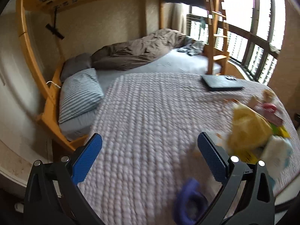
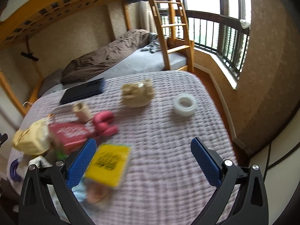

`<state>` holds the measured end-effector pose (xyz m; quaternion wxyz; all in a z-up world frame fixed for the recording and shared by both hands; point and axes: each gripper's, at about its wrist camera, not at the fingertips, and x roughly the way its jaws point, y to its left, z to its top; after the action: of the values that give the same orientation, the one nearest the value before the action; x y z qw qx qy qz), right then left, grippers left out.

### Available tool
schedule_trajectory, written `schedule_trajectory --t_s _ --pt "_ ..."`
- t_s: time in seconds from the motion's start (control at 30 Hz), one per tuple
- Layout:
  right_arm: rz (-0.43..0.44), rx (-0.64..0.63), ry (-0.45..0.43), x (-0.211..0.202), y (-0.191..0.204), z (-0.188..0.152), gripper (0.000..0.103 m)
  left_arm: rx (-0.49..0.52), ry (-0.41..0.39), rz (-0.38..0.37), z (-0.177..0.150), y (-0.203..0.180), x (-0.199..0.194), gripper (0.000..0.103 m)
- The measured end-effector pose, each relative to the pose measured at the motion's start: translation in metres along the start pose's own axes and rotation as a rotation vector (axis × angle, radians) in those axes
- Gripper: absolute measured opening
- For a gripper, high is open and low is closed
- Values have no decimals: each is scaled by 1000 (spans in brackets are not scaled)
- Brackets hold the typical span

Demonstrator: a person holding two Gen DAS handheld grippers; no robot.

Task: Collect trash
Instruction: 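Grasp the blue foam ring with the left tool while the right tool grasps the yellow BABO pack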

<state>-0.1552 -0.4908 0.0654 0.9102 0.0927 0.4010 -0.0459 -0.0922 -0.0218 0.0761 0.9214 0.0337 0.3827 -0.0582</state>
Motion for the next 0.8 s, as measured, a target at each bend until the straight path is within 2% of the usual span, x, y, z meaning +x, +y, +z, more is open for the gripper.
schedule_trajectory --t_s 0.17,0.3,0.43,0.6,0.8 --pt "-2 -38 57 14 29 -10 99 25 46 -75 -29 -14 -12 102" --pt "-25 -57 100 32 41 -18 99 68 81 -91 -50 -24 -15 102" --pt "-37 -36 146 50 40 -20 98 62 108 -104 -61 -24 -3 102" --pt "0 6 200 66 36 -19 90 69 135 -123 -67 -26 8 102" --pt "0 3 205 72 37 -18 87 60 162 -150 -77 -21 10 102"
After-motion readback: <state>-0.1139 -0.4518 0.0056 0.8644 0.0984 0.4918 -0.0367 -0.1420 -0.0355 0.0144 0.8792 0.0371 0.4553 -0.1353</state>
